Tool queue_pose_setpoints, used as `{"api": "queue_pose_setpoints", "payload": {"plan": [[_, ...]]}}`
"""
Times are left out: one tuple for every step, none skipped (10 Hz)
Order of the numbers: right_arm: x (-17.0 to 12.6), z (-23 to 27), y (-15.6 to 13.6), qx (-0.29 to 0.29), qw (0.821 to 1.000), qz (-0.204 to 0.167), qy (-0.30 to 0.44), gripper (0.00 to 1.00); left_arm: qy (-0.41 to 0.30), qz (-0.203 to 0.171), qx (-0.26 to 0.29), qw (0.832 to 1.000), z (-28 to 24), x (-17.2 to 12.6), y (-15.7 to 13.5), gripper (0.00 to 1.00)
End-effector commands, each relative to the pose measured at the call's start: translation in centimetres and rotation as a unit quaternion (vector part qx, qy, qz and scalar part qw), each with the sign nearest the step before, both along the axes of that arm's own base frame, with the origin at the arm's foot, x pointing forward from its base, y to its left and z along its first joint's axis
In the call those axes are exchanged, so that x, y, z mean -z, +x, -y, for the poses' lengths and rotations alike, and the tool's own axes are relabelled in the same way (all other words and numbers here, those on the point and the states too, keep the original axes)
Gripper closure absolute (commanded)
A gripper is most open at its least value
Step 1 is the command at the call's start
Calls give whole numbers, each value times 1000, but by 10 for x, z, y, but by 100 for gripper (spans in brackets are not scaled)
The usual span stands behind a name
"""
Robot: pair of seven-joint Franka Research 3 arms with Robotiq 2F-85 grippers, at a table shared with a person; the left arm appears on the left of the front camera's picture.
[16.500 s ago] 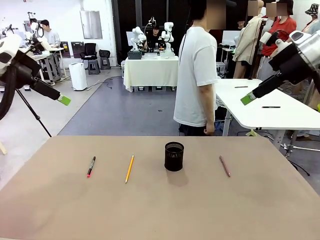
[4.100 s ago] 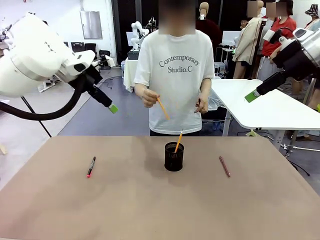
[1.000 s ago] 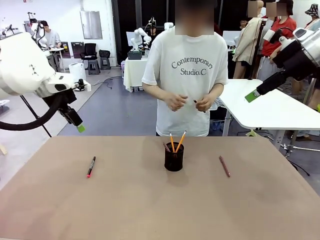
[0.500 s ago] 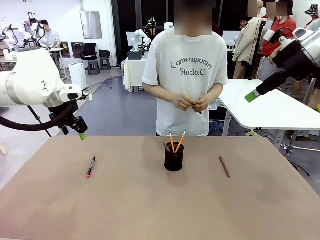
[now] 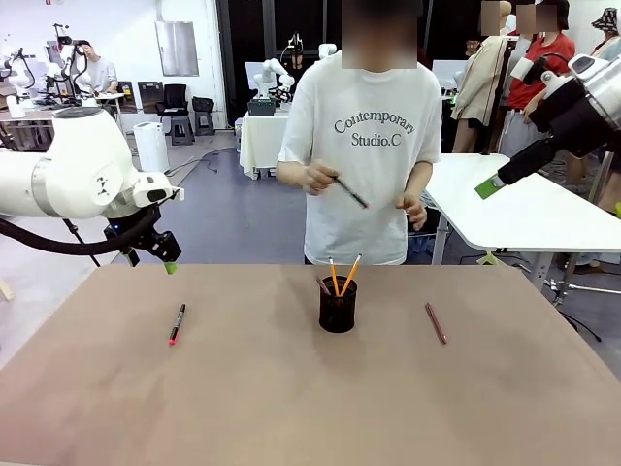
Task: Place the pens into the pen holder.
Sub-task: Pick up a writing instrument from the table and place it into the Pen holder.
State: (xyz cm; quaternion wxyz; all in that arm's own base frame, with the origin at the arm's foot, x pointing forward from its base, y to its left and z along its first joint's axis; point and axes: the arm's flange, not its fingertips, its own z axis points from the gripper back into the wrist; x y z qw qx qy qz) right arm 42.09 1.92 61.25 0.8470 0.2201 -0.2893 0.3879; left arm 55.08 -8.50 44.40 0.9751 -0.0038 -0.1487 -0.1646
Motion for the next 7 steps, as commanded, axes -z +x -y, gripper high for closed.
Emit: {"api": "queue_pose_setpoints", "payload": {"plan": [[0, -1, 0, -5, 1000, 2, 10, 0, -3, 1, -4, 1000, -2, -2, 0, 0], [0, -1, 0, -5, 1000, 2, 10, 0, -3, 1, -4, 1000, -2, -2, 0, 0], [0, -1, 0, -5, 1000, 2, 10, 0, -3, 1, -4, 1000, -2, -2, 0, 0], [0, -1, 0, -5, 1000, 2, 10, 0, -1, 0, -1, 1000, 0, -1, 0, 0], [0, -1, 0, -5, 1000, 2, 10, 0, 11, -30, -42, 999, 12, 4, 6, 0], [0, -1, 0, -5, 1000, 2, 10, 0, 17, -37, -54, 998, 14, 8, 14, 0], [0, -1, 0, -5, 1000, 2, 10, 0, 17, -46, -66, 997, 14, 14, 20, 0]]}}
